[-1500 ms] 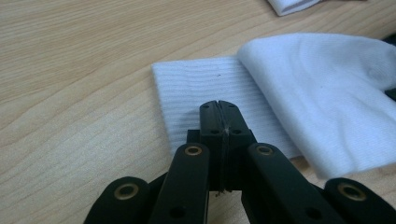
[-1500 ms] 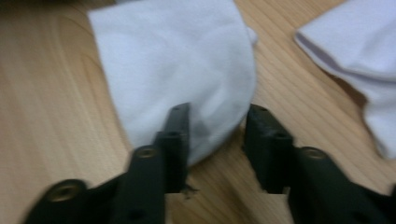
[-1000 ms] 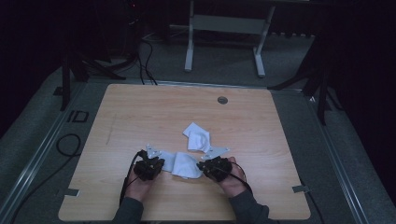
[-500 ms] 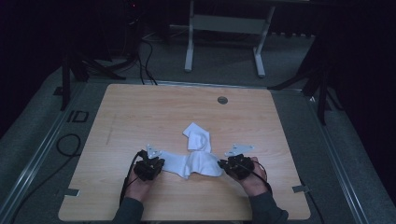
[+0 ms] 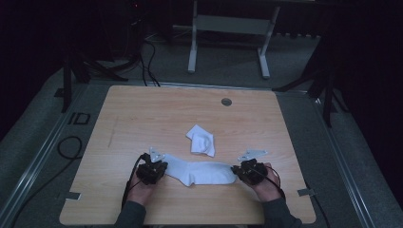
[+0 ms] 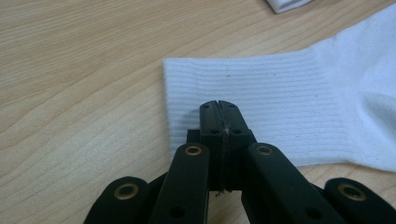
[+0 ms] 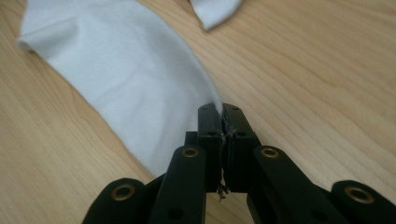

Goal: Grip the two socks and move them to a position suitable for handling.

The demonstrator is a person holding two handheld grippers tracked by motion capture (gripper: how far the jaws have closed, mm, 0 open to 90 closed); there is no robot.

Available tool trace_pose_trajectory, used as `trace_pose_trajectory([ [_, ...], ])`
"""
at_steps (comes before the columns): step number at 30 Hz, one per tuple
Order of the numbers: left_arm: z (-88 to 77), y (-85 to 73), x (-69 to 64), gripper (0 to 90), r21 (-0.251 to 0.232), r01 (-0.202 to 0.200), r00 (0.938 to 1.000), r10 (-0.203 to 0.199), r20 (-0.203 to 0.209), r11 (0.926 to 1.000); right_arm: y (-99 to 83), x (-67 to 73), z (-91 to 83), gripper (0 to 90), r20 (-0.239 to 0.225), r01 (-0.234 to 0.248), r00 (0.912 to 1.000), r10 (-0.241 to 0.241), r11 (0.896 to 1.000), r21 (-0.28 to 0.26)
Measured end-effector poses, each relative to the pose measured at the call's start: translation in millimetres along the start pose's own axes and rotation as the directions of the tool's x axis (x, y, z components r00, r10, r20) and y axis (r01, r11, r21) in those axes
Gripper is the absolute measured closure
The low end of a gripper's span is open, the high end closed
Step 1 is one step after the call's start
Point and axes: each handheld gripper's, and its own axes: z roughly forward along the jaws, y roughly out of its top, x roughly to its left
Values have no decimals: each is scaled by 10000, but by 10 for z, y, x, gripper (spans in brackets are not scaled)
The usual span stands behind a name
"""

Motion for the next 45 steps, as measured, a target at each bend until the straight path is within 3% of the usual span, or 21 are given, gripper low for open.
trace_pose_trajectory([
  [8, -39, -33, -61, 895, 110, -214, 9997, 213, 79, 9997, -61, -19, 72, 861, 142, 5, 9999, -12, 9989, 471],
  [12, -41, -33, -57, 893, 76, -168, 9998, 167, 108, 9998, -40, -3, 53, 666, -205, 207, 9996, -195, 9979, 611],
  [14, -46, -31, -51, 882, 28, -202, 9997, 202, 109, 9998, -7, 15, 14, 604, -163, 280, 9995, -273, 9985, 462],
  [22, -85, -21, -38, 780, -236, -232, 9994, 238, 248, 9995, 280, 29, -74, 547, -22, 435, 9990, -435, 9990, -129],
  [26, -109, -19, -5, 751, -399, -66, 9996, 77, 265, 9992, 460, 2, 21, 545, 12, 387, 9993, -386, 9991, -200],
  [30, -121, -19, 33, 740, -475, 33, 9998, -23, 210, 9989, 609, -43, 167, 555, -171, -65, 9998, 60, 9996, -279],
  [39, -113, -17, 38, 723, -502, 109, 9998, -102, 152, 9987, 909, -32, 432, 545, -5, 75, 10000, -75, 9999, -129],
  [45, -120, -16, 51, 720, -584, 131, 9999, -131, -2, 9982, 1056, -89, 623, 538, 71, -168, 9998, 168, 9998, 48],
])
